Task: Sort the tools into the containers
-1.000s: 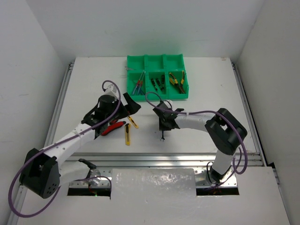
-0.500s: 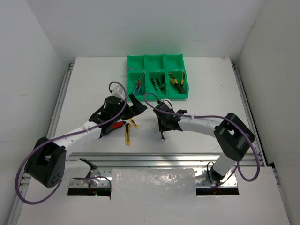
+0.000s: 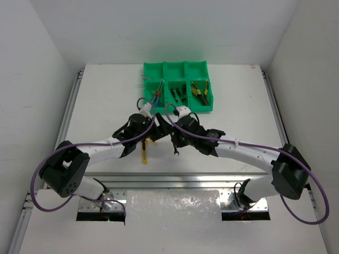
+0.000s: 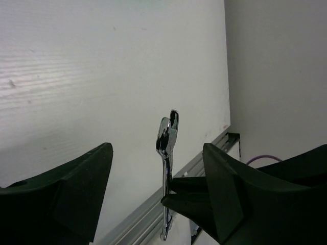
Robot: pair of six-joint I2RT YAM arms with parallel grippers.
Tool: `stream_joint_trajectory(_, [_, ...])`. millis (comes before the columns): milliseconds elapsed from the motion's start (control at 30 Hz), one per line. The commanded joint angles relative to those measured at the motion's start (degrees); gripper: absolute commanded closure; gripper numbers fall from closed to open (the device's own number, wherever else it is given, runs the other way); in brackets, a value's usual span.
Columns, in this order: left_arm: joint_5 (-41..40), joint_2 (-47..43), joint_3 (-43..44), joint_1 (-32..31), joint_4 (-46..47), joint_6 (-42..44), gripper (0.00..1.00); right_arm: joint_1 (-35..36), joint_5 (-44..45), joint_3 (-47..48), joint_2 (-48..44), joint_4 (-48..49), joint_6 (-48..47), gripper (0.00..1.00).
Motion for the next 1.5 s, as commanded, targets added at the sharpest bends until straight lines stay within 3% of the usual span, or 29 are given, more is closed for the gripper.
stream_joint_trajectory(0, [1.2,1.7,2.6,-1.8,5.9,-1.5,0.35,1.3,-1.4,0.3,-2.0,3.8,-1.3,1.0])
stream_joint_trajectory(133, [2.0,3.2,3.3,-2.5,7.0,-2.0,0.58,1.6,-1.3,-0.2,-3.1,5.2,-1.2,1.0])
stream_joint_trajectory(167, [2.2,3.7,3.3,-2.7,7.3,-2.1,0.71,1.6,-1.6,-0.2,-3.3,5.5,-1.2,1.0])
stream_joint_trajectory(267, [3.0,4.5,4.3,-2.9,7.8,-1.8,1.0,1.6,-1.7,0.2,-3.5,6.1,-1.3,1.0])
stream_joint_trajectory(300, [2.9,4.5,5.0,-2.9,7.2,-1.2,1.0,1.6,-1.2,0.6,-3.6,5.5,-1.3,1.0])
stream_joint_trajectory(333, [2.2,4.6,5.6,-2.8,5.7,0.6,1.0,1.6,-1.2,0.9,-3.7,4.7,-0.9,0.93])
stream_joint_trajectory(367, [1.0,4.4,7.8,-2.8,4.0,2.1,1.0,1.6,-1.0,0.9,-4.0,3.4,-0.9,0.55])
stream_joint_trajectory(433, [-7.0,4.7,13.6,-1.3,-7.2,8.6,1.0,1.4,5.1,1.3,-6.0,-1.8,1.2,0.13])
stream_joint_trajectory(467, [-7.1,4.9,15.6,0.0,-7.3,8.7,1.0,1.4,5.1,1.4,-6.8,-4.0,1.2,0.06])
stream_joint_trajectory(600, [-8.9,9.4,26.7,10.1,-15.5,12.5,1.0,-1.9,9.9,1.6,-11.9,-12.9,2.0,0.03])
stream_joint_trajectory(733, [-13.6,22.3,49.9,17.5,-21.3,17.6,1.0,-2.9,12.0,0.7,-17.6,-16.9,-0.8,0.02])
stream_joint_trajectory(833, [-19.9,34.2,69.2,19.7,-27.0,22.0,1.0,-3.1,11.8,-0.2,-20.5,-18.1,-2.8,0.02])
stream_joint_trajectory(1000, [-27.9,52.3,95.8,21.8,-27.6,26.9,1.0,-3.5,13.2,-1.9,-23.4,-18.5,-6.9,0.01])
stream_joint_trajectory(1067, [-26.9,55.4,98.8,22.3,-21.3,25.7,1.0,-3.7,13.0,-2.2,-23.7,-18.2,-7.9,0.01])
stream_joint_trajectory(1167, [-25.3,57.8,95.4,22.4,-10.0,24.8,1.0,-3.7,11.8,-2.7,-24.0,-16.6,-9.2,0.01])
stream_joint_trajectory(1367, [-28.1,63.4,93.2,21.8,-1.9,20.4,1.0,-3.8,11.0,-3.4,-23.6,-15.1,-10.4,0.01])
stream_joint_trajectory(1467, [-31.4,64.9,93.2,20.4,-0.4,20.5,0.95,-3.7,10.4,-3.9,-23.3,-14.0,-10.6,0.01])
